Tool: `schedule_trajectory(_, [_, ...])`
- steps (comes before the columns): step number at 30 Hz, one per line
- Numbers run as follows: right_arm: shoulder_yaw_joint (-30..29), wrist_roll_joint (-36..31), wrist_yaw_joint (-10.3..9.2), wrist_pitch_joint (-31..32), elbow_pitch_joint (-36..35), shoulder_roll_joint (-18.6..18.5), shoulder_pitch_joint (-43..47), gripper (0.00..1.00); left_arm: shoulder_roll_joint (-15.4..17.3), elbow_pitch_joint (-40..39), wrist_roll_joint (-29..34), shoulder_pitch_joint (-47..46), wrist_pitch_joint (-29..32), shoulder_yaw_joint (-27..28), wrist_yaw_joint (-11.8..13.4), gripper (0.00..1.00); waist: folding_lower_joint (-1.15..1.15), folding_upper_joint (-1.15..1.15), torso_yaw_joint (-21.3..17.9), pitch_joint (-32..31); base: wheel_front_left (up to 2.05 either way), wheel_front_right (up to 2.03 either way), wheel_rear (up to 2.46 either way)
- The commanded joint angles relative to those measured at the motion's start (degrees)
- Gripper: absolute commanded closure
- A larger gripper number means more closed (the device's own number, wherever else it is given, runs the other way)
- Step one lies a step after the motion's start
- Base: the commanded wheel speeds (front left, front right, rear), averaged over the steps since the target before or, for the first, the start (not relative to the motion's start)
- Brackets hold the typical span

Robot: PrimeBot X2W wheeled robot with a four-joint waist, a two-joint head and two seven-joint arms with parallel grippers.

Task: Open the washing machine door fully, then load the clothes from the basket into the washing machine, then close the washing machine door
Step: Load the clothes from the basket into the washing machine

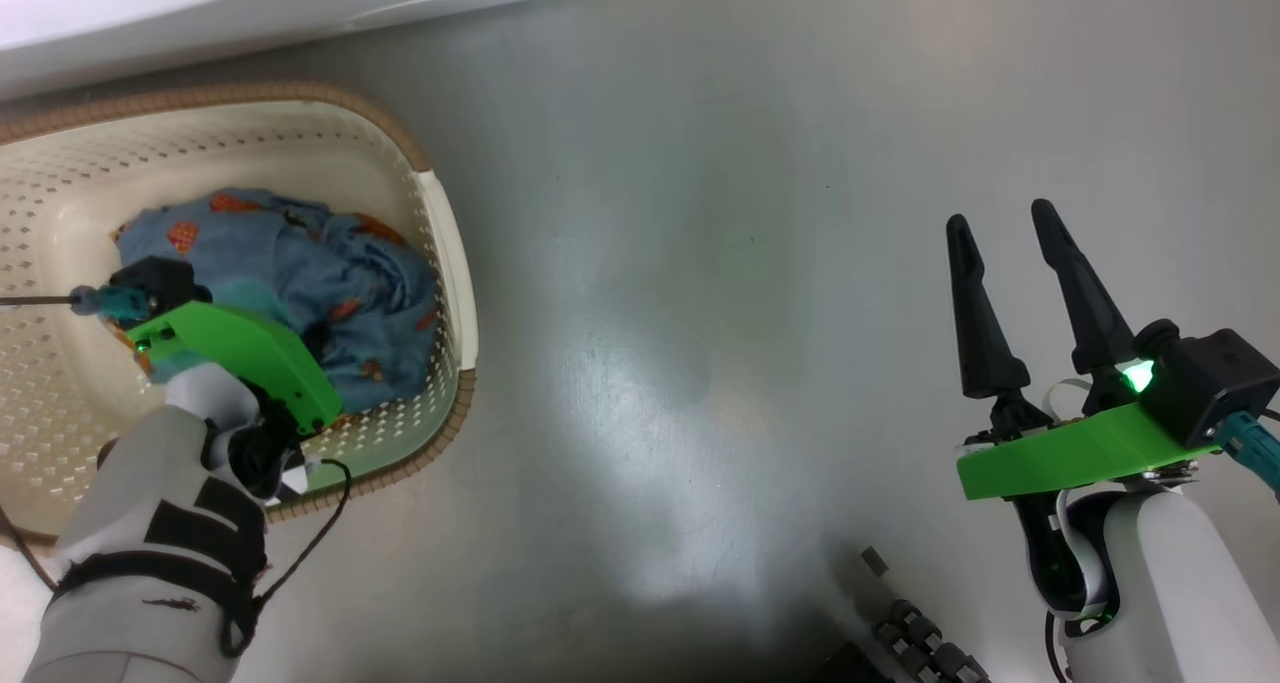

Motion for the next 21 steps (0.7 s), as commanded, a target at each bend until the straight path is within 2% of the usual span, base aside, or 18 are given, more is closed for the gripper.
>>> schedule_trajectory(1, [0.73,-0.16,0.25,-0.07,-1.41,-0.53,1.24,0.0,1.9,-0.15,-0.68,0.95,-0.48,1.1,0.55,1.0,0.0,0.0,0.05,-0.01,0.0,0.0,0.0])
schedule_trajectory(7, [0.15,-0.36,0.25,0.19,-1.71,-0.53,1.51,0.0,1.35,-0.13,-0.54,1.44,-2.87,0.82,0.85,1.0,0.0,0.0,0.78,-0.64,0.0,0.0,0.0])
schedule_trajectory(13, [-1.05,-0.7,0.25,0.67,-2.05,-0.53,2.13,0.0,0.08,-0.12,1.13,1.28,-9.09,-0.69,0.56,1.0,0.0,0.0,2.76,-2.26,0.0,0.0,0.0])
schedule_trajectory(21, [-3.57,-1.63,0.25,1.54,-2.86,-0.53,3.67,0.0,-1.3,-0.12,3.3,2.29,-17.36,-2.9,-1.15,1.0,0.0,0.0,4.87,-6.57,0.0,0.0,0.0])
